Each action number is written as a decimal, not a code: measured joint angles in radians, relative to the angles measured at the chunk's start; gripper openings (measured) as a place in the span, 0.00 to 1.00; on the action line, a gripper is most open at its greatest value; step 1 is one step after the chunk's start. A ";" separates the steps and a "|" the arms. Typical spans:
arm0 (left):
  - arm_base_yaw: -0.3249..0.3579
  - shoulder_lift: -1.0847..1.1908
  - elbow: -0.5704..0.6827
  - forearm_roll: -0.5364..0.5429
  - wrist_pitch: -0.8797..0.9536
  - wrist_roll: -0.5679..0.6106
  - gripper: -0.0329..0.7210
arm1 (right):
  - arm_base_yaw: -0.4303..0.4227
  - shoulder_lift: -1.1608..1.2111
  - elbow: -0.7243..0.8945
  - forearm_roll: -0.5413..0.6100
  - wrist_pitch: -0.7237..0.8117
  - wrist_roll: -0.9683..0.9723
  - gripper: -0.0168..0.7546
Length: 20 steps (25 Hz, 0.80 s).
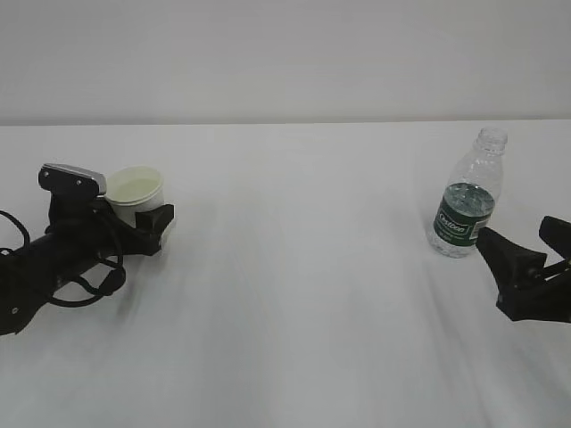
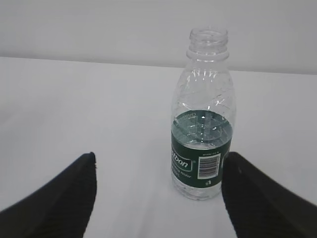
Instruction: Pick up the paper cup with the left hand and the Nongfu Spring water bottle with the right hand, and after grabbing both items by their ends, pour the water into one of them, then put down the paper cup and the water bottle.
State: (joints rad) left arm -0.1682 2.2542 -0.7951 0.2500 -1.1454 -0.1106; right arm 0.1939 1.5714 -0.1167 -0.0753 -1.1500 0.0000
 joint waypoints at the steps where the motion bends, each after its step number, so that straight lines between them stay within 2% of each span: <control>1: 0.000 -0.013 0.012 -0.004 0.000 0.000 0.83 | 0.000 0.000 0.000 0.000 0.000 0.000 0.78; 20: 0.000 -0.106 0.139 -0.011 0.000 0.000 0.85 | 0.000 0.000 0.000 0.000 0.000 0.000 0.78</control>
State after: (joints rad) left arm -0.1682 2.1486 -0.6562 0.2390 -1.1454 -0.1106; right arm 0.1939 1.5714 -0.1167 -0.0753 -1.1500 0.0000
